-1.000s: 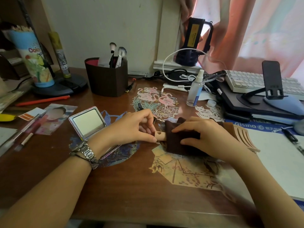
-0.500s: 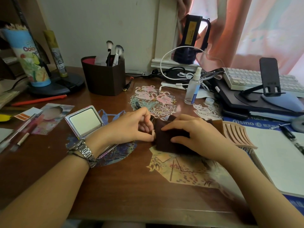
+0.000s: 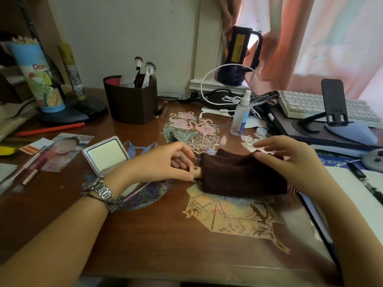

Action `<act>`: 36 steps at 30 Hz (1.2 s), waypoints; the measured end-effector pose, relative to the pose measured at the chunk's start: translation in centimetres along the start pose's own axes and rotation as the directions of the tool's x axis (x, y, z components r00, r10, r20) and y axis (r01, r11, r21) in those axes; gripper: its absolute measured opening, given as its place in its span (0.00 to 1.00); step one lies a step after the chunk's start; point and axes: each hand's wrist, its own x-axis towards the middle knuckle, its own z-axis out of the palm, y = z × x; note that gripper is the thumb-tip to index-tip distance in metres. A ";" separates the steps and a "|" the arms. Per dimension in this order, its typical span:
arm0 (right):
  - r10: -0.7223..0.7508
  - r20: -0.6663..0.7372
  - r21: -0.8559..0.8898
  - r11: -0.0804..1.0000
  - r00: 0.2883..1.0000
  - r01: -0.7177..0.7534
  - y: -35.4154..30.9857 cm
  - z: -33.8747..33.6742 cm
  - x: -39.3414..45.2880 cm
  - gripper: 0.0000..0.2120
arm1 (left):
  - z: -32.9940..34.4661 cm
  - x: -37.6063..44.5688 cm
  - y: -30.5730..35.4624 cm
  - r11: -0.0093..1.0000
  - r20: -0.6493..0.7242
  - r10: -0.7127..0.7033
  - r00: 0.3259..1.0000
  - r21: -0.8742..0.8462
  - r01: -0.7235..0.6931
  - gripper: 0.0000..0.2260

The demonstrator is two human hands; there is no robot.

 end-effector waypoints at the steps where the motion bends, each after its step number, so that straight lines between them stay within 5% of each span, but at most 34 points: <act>1: 0.063 -0.029 0.001 0.998 0.998 -0.063 0.5 -0.3 -0.1 0.10 | 0.1 0.0 0.2 1.000 0.013 -0.010 1.000 -0.009 0.010 0.18; 6: 0.217 -0.166 -0.026 0.974 0.962 -0.225 1.5 -0.5 -0.7 0.15 | 0.8 0.2 0.9 0.999 0.021 -0.025 0.999 0.027 0.025 0.19; 14: 0.290 -0.108 -0.080 0.951 0.951 -0.299 0.7 -0.4 -1.6 0.18 | 1.5 0.5 0.7 0.996 0.032 -0.002 0.999 0.090 -0.001 0.27; 26: 0.268 -0.080 -0.105 0.956 0.960 -0.276 0.8 -0.8 -2.1 0.19 | 1.6 0.7 0.8 0.996 0.057 0.031 0.998 0.083 -0.035 0.26; 36: 0.202 0.047 0.100 0.973 0.978 -0.206 0.4 -0.6 -2.3 0.16 | 2.5 1.7 1.6 0.998 0.075 0.048 0.996 -0.035 -0.046 0.22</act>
